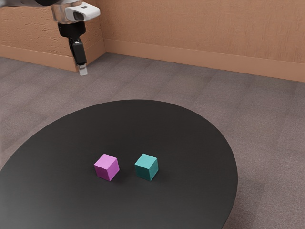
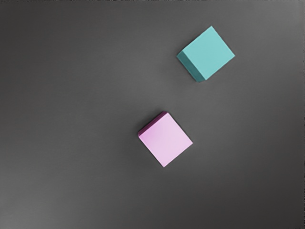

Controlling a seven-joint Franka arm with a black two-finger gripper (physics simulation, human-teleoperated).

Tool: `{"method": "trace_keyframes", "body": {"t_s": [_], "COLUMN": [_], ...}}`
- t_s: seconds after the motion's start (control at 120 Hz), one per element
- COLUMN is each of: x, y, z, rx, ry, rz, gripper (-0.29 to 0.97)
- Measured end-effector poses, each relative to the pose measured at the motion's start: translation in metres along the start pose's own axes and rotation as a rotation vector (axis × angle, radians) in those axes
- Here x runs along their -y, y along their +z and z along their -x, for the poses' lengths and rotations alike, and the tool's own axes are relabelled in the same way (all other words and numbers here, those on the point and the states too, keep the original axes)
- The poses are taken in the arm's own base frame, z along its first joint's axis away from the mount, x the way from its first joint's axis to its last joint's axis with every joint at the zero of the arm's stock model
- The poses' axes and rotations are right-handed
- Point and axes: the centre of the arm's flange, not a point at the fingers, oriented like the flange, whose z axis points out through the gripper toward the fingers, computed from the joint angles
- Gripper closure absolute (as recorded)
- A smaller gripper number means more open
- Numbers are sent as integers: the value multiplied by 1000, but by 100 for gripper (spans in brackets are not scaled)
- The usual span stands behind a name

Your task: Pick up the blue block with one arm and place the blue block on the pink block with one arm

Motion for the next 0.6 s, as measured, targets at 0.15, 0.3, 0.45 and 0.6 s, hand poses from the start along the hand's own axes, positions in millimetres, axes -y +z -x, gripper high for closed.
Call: {"method": "trace_keyframes", "body": {"t_s": [0.15, 0.3, 0.45, 0.6], "x": [7, -26, -125, -307], "y": [0, -60, -37, -7], "z": [6, 23, -60, -72], "rx": [-9, -86, -50, 56], "ry": [-4, 18, 248, 400], "rz": [10, -81, -55, -170], "gripper": [0, 0, 0, 0]}}
